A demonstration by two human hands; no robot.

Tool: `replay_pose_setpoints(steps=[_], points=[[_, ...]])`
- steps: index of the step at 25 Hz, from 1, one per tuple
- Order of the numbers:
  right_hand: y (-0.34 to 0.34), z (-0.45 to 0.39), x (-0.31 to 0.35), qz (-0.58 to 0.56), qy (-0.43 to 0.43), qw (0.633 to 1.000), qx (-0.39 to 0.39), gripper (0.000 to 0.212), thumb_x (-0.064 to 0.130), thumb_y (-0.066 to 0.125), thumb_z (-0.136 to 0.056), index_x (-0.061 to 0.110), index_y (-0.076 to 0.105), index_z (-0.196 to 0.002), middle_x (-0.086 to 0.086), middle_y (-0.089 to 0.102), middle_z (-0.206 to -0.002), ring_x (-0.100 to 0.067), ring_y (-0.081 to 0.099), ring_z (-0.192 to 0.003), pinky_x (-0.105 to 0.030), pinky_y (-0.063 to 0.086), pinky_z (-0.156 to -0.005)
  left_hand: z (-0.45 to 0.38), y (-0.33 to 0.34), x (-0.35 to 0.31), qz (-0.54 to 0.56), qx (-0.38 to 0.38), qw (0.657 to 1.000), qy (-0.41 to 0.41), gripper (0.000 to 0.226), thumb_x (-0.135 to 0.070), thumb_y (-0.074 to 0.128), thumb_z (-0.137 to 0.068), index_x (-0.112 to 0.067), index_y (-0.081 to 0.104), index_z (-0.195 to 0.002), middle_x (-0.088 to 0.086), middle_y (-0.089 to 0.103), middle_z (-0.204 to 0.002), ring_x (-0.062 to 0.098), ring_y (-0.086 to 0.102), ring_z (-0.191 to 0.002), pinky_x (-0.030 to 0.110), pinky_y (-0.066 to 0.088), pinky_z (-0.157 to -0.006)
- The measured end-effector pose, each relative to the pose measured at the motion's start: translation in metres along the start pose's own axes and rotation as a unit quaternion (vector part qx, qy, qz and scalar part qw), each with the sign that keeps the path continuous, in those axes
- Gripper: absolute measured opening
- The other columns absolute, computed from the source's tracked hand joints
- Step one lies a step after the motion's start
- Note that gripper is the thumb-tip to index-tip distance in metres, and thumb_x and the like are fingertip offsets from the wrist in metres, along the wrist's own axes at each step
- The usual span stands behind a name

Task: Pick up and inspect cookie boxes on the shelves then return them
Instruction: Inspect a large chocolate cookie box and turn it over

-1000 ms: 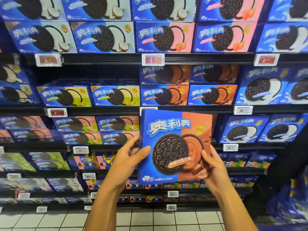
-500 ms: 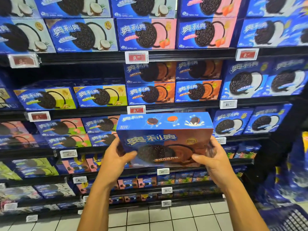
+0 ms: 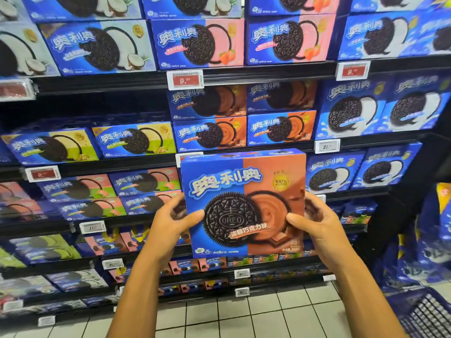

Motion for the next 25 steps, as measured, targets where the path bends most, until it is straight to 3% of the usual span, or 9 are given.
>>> replay_pose_setpoints(steps=[2, 6, 10, 13, 15, 19, 23, 25], points=[[-0.004, -0.002, 0.004, -0.003, 0.005, 1.0, -0.012, 0.072, 0.046, 0.093, -0.06, 0.026, 0.068, -0.124, -0.005, 0.072, -0.121, -0.026, 0.07, -0.11, -0.03, 0.058, -0.082, -0.006, 0.011, -0.005, 0.028, -0.001, 0.999, -0.029, 0.037, -0.026, 0.082, -0.073, -0.029, 0.072, -0.107, -0.004, 0.074, -0.108, 0.011, 0.072, -0.08, 0.023, 0.05, -0.048], [-0.019, -0.006, 0.006, -0.013, 0.023, 1.0, -0.017, 0.066, 0.042, 0.09, -0.063, 0.025, 0.069, -0.123, -0.005, 0.073, -0.119, -0.025, 0.072, -0.105, -0.029, 0.059, -0.079, -0.014, 0.027, -0.005, 0.023, -0.004, 0.998, -0.053, 0.036, -0.029, 0.075, -0.073, -0.023, 0.07, -0.108, -0.003, 0.075, -0.106, 0.016, 0.074, -0.082, 0.025, 0.05, -0.046], [-0.041, -0.016, 0.006, -0.018, 0.033, 0.999, -0.004, 0.055, 0.033, 0.089, -0.069, 0.026, 0.071, -0.12, -0.006, 0.074, -0.116, -0.027, 0.072, -0.106, -0.03, 0.059, -0.078, -0.019, 0.05, 0.0, 0.021, -0.013, 0.998, -0.066, 0.037, -0.031, 0.075, -0.069, -0.022, 0.072, -0.105, -0.001, 0.075, -0.108, 0.017, 0.073, -0.088, 0.028, 0.056, -0.058], [-0.057, -0.029, 0.007, -0.026, 0.06, 0.998, -0.024, 0.056, 0.042, 0.087, -0.069, 0.032, 0.069, -0.121, -0.007, 0.075, -0.112, -0.026, 0.071, -0.106, -0.032, 0.059, -0.082, -0.029, 0.068, 0.003, 0.008, -0.022, 0.995, -0.101, 0.031, -0.034, 0.08, -0.072, -0.021, 0.074, -0.1, 0.006, 0.075, -0.109, 0.023, 0.07, -0.092, 0.038, 0.051, -0.077], [-0.068, -0.039, 0.008, -0.044, 0.092, 0.994, -0.032, 0.056, 0.051, 0.083, -0.068, 0.037, 0.068, -0.121, -0.004, 0.075, -0.113, -0.022, 0.072, -0.106, -0.033, 0.059, -0.081, -0.04, 0.083, 0.005, 0.041, -0.022, 0.99, -0.132, 0.03, -0.038, 0.076, -0.074, -0.027, 0.073, -0.102, 0.001, 0.075, -0.11, 0.023, 0.072, -0.097, 0.041, 0.055, -0.084], [-0.09, -0.064, 0.016, -0.039, 0.143, 0.989, -0.012, 0.038, 0.053, 0.071, -0.08, 0.029, 0.076, -0.11, -0.007, 0.076, -0.112, -0.024, 0.074, -0.101, -0.041, 0.056, -0.088, -0.066, 0.111, 0.011, 0.03, -0.027, 0.984, -0.172, 0.026, -0.039, 0.061, -0.092, -0.025, 0.068, -0.113, 0.003, 0.074, -0.114, 0.018, 0.074, -0.095, 0.032, 0.06, -0.073], [-0.114, -0.086, 0.014, -0.022, 0.211, 0.977, -0.007, 0.03, 0.052, 0.064, -0.09, 0.027, 0.081, -0.094, -0.009, 0.078, -0.102, -0.023, 0.076, -0.086, -0.037, 0.062, -0.073, -0.087, 0.128, 0.021, -0.013, -0.062, 0.967, -0.247, 0.032, -0.05, 0.057, -0.094, -0.023, 0.072, -0.1, 0.006, 0.078, -0.097, 0.021, 0.076, -0.079, 0.033, 0.062, -0.063], [-0.126, -0.095, 0.013, -0.008, 0.214, 0.977, 0.002, 0.032, 0.053, 0.065, -0.089, 0.026, 0.08, -0.096, -0.008, 0.078, -0.102, -0.022, 0.076, -0.087, -0.034, 0.061, -0.071, -0.094, 0.136, 0.027, -0.037, -0.06, 0.964, -0.255, 0.035, -0.054, 0.056, -0.093, -0.024, 0.072, -0.1, 0.005, 0.078, -0.098, 0.02, 0.076, -0.081, 0.033, 0.061, -0.066]])
Point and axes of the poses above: each hand's wrist, its own z-axis away from the middle knuckle, its own y-axis out of the palm, x = y × z, the point moved 2 cm from there along -z, towards the middle knuckle
